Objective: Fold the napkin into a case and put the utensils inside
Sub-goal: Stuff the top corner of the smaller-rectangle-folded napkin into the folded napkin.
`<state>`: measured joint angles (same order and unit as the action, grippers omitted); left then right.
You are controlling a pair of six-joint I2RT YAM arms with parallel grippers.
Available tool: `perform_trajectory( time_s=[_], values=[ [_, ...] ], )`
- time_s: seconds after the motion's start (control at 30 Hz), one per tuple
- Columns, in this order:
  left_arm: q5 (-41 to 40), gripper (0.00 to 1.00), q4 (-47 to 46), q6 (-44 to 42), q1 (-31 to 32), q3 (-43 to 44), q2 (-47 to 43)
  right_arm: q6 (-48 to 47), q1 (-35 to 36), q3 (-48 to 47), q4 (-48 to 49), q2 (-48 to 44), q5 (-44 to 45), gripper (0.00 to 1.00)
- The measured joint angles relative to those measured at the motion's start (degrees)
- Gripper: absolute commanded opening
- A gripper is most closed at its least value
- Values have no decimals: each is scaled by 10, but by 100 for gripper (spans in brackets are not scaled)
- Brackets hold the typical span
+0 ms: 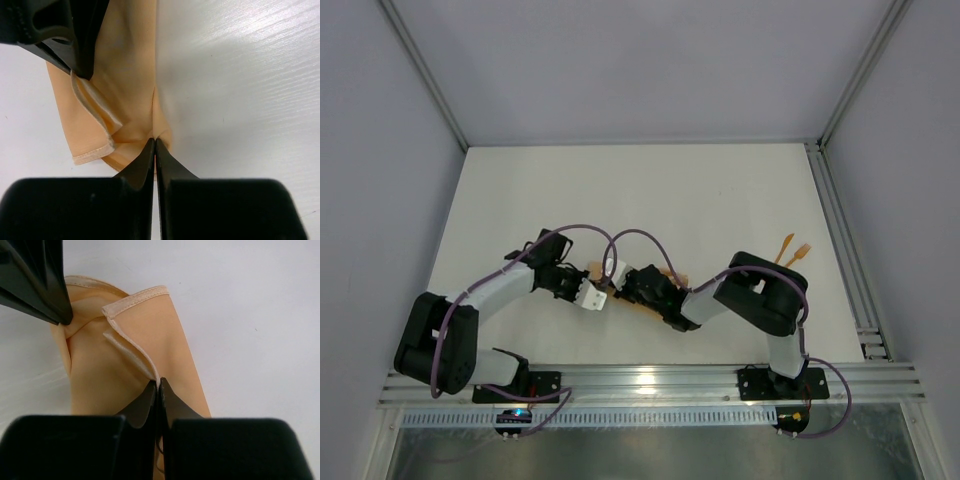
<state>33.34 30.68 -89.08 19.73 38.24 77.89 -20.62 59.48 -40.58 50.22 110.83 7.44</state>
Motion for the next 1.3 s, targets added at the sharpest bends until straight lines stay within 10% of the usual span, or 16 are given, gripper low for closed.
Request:
perform_trajectory(
  time_s=[1.3],
  values=[
    [30,0,-41,-35,-1,-39,-8,-11,35,40,73,13,58,3]
  ],
)
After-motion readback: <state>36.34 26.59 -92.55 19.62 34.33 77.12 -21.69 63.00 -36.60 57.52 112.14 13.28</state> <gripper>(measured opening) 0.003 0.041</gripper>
